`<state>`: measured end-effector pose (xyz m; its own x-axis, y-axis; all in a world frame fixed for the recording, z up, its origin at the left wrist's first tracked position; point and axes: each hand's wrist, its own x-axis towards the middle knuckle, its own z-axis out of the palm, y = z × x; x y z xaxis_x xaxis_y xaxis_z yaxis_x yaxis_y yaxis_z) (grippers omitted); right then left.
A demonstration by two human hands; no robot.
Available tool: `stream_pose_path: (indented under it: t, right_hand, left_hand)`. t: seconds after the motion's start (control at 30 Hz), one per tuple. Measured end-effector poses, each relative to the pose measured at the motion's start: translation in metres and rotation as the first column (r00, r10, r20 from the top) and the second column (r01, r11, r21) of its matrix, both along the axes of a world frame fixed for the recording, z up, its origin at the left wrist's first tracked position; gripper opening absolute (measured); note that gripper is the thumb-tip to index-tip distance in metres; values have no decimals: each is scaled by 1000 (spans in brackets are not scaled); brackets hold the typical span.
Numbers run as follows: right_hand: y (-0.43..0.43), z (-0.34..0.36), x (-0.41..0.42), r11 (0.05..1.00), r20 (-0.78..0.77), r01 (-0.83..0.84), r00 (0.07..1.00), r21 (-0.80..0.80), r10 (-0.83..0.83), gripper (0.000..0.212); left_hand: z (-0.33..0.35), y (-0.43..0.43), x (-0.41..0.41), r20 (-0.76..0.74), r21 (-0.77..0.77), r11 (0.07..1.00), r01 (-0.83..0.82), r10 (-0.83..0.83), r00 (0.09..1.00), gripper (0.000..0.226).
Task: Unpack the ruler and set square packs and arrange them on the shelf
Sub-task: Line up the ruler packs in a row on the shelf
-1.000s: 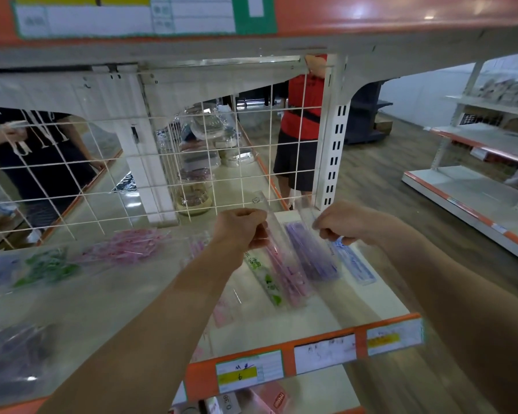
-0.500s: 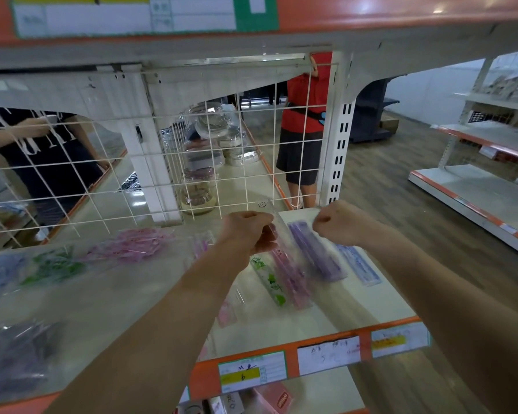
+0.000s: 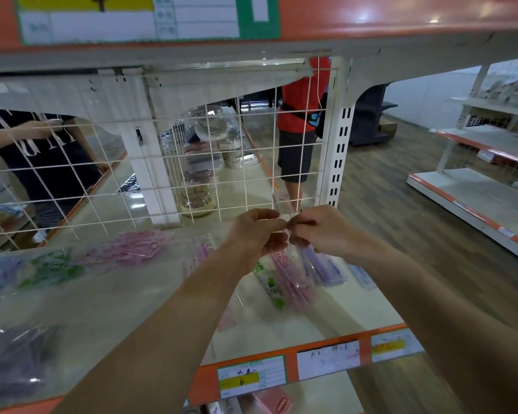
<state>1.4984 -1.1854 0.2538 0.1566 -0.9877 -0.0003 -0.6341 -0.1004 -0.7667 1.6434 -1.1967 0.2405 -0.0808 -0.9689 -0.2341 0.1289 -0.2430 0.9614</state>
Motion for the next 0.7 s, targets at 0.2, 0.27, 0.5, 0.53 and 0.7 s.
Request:
stream_pose_path:
  t: [0.2,0.27,0.5,0.53,0.7]
  right_hand:
    - [0,-1,-3,996,113,-33,993,78,25,18]
    - [-1,-1,-4,997,113,-28,993,78,19,18]
    - [-1,-3,2,986,-377,33,921,-166,-94,43]
    - [-1,-3,4,983,-439,33,892,-178,-109,49]
    - [-13,0,-1,995,-514,-11,857,-100,-42,40]
  left_hand:
    - [0,-1,-2,5,10,998,-55,55,998,19]
    - [0,-2,-3,16,16,997,-74,73,997,20]
    - [-2,-5,-10,85,-2,996,-90,89,992,8]
    - [-1,-6,-12,94,-3,996,-89,89,992,8]
    - [-1,-8,-15,178,3,1000,-29,28,984,8]
